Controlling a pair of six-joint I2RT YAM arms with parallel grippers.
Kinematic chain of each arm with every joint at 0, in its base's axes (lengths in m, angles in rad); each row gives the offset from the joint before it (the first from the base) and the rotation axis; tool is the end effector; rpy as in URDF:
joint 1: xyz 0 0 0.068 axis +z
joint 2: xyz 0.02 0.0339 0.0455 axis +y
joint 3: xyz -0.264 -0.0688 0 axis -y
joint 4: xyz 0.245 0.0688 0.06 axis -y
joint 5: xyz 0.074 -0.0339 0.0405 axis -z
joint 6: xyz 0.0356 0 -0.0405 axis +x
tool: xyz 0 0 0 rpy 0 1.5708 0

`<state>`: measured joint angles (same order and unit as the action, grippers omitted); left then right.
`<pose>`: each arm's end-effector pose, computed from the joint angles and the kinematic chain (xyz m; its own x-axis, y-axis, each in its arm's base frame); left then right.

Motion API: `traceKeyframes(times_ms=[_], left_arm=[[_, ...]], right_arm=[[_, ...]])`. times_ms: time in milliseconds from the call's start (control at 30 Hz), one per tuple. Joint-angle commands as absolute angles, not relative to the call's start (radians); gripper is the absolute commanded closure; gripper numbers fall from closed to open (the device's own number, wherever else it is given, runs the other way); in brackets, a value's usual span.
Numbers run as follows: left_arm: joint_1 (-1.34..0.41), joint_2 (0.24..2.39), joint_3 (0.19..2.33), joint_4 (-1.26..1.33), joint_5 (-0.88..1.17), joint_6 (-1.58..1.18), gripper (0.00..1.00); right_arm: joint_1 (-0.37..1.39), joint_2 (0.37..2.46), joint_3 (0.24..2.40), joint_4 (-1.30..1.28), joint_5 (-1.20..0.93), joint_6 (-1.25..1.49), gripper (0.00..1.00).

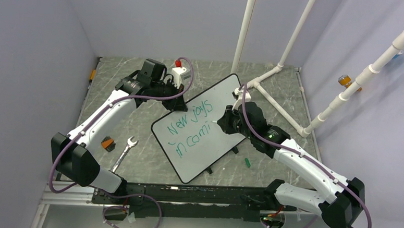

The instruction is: Write a sentence on the whiteboard

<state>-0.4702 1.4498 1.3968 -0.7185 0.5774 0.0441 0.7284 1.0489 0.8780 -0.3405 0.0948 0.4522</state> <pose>0.2679 -0.1580 0.3501 -0.5888 0.3407 -0.7329 0.7551 0.5552 -0.3486 0.1780 0.1542 0.3063 -0.5911 0.0556 -0.8046 -0.3811 0.8600 0.3394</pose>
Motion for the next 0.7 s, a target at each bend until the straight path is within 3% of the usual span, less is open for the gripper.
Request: traceKeyframes(times_ms=[0,367,667], left_arm=[[-0.490,1.443,1.382,-0.716,0.467,0.178,1.00],[-0.491,1.445,1.385,-0.718,0.468,0.178,1.00],[-0.490,1.446,1.384,-0.719,0.468,0.178,1.00]], right_arm=[[0.723,1.046,0.862,-0.303,0.090,0.448,1.00],[0.724,0.992,0.765,-0.299,0.081,0.486,1.00],[0.724,1.013,0.817,-0.304,0.080,0.474,1.00]])
